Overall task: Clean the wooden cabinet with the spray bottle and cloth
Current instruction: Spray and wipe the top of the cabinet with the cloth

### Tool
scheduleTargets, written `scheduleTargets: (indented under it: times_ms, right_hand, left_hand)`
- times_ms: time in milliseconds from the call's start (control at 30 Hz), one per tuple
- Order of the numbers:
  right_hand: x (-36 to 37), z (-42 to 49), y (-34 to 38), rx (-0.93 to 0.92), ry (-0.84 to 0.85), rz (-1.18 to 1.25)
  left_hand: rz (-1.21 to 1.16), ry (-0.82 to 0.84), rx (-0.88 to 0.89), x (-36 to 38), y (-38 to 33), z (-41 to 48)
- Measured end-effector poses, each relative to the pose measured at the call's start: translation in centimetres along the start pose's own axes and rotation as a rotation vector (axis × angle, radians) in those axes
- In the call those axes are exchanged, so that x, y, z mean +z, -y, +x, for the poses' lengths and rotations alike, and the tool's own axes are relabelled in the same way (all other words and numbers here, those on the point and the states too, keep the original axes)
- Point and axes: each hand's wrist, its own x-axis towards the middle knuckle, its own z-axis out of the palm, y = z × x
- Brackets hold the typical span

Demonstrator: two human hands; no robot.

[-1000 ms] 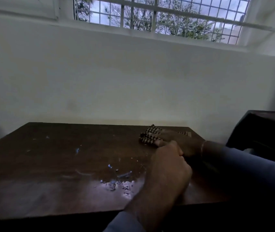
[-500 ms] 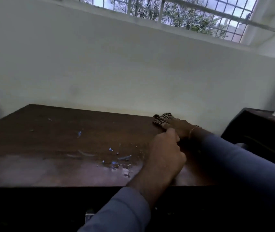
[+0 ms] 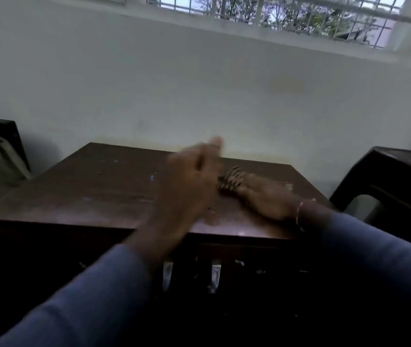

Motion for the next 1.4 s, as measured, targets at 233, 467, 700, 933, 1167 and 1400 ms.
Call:
scheduleTargets:
  times_ms: [233, 467, 700, 933, 1167, 1400]
  right_hand:
    - [0.4, -3.6, 5.0, -0.093, 0.078, 0.071]
    - [0.9, -2.5, 4.9, 0.071, 0.015, -0.045]
    - [0.7, -1.9, 4.6, 0.202, 0.019, -0.053]
    - [0.9, -1.7, 5.8, 0.197, -0.003, -0.03]
    - [1.3, 0.0, 8.7, 0.038, 0.04, 0.076]
    - [1.7, -1.0, 11.9, -0.169, 0.112, 0.27]
  left_hand:
    - [0.425, -0.038, -0.183, -7.1, 5.8, 0.4]
    - [0.404, -0.055, -0.254, -6.7, 7.0, 0.8]
    - [0.452, -0.043, -0.291, -6.9, 6.7, 1.1]
    - [0.498, 0.0, -0.294, -6.7, 6.5, 1.2]
    - [0.359, -0.062, -0.433, -7.2, 7.1, 1.6]
    - [0.199, -0.081, -0.568, -7.1, 7.0, 2.1]
